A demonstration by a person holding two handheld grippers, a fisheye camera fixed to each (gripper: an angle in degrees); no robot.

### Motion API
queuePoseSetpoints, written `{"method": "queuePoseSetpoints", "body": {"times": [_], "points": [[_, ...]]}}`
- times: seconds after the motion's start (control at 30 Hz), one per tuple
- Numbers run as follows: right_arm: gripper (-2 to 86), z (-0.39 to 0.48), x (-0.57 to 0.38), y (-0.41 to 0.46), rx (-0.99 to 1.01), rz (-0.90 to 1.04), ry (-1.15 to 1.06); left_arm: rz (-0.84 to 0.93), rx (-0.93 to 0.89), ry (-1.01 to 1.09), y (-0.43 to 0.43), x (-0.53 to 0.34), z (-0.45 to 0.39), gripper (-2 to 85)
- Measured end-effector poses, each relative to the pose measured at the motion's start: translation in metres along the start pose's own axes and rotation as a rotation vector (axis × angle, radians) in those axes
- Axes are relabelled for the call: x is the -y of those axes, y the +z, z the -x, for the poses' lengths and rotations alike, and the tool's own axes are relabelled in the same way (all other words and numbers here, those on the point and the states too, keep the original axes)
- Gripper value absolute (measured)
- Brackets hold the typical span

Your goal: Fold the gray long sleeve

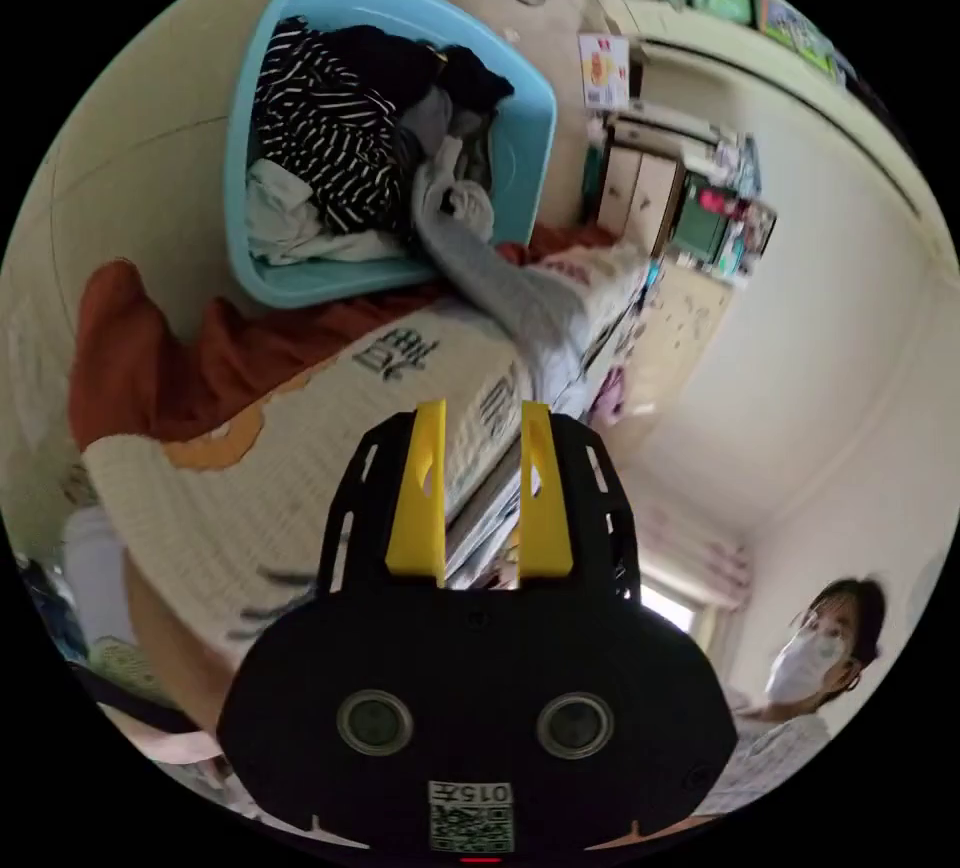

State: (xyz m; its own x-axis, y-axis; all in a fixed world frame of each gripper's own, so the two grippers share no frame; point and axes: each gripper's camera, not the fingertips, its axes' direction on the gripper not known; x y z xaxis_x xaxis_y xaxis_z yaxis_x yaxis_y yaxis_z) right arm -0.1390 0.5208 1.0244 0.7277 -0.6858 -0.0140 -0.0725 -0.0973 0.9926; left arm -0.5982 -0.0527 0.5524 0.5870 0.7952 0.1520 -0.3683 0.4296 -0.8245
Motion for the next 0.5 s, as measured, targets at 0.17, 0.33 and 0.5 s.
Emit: {"method": "queuePoseSetpoints", "body": {"times": [0.17, 0.33, 0.5], "points": [[7.4, 0.008, 0.085, 0.042, -0.119, -0.021, -0.033, -0.073, -0.067, -0.148, 0.028, 0.086, 0.024, 13.1], [7.4, 0.009, 0.131, 0.103, -0.236, 0.044, -0.014, -0.075, 0.118, -0.096, 0.052, 0.174, 0.018, 13.6], [7.0, 0.004, 0.141, 0.146, -0.325, 0.084, -0.006, -0.050, 0.286, -0.036, 0.078, 0.244, 0.019, 13.8]]}}
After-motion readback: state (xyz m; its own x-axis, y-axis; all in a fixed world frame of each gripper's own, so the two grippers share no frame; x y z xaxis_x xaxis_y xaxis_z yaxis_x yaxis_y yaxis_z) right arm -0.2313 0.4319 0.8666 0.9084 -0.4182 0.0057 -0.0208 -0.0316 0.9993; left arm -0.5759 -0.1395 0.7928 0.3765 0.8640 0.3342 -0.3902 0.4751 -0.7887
